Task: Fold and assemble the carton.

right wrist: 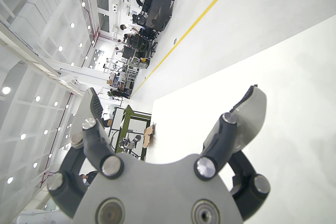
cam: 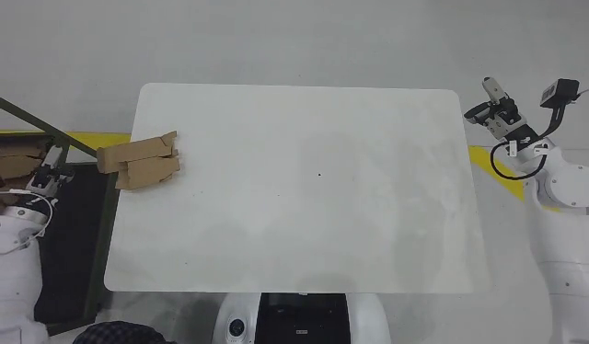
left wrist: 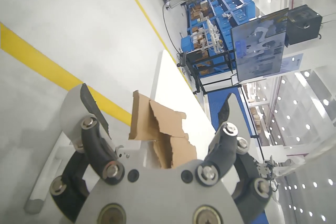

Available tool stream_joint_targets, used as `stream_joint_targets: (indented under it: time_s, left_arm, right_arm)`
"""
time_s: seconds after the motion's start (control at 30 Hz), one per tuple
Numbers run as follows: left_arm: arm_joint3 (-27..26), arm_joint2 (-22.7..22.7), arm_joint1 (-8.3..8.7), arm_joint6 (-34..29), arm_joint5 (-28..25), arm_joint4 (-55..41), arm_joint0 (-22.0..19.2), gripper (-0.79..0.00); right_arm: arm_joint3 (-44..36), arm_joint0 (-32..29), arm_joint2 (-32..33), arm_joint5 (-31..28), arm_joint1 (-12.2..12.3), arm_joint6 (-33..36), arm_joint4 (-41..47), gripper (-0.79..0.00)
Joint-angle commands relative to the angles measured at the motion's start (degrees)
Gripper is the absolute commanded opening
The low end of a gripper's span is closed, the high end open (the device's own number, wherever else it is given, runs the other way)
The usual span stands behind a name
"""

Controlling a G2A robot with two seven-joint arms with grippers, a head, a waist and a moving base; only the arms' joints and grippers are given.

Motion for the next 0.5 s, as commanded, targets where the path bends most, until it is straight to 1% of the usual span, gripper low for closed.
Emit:
stream_joint_targets:
  time_s: [0.0,0.23,0.47]
  left_arm:
    - [2.16,1.43,-0.26,1.39,-0.43,2.28,-1.75,0.000]
    - [7.82,5.14,-1.32,2.63,-1.67,5.51,-6.51,0.000]
    - [11.32,8.06,-2.00,2.93,-2.34,9.00,-10.14,0.000]
  right_arm:
    - [0.00,0.00,0.00,0.00,0.00,0.00,0.00,0.000]
    - [0.00,0.00,0.00,0.00,0.00,0.00,0.00,0.000]
    - [0.00,0.00,0.00,0.00,0.00,0.00,0.00,0.000]
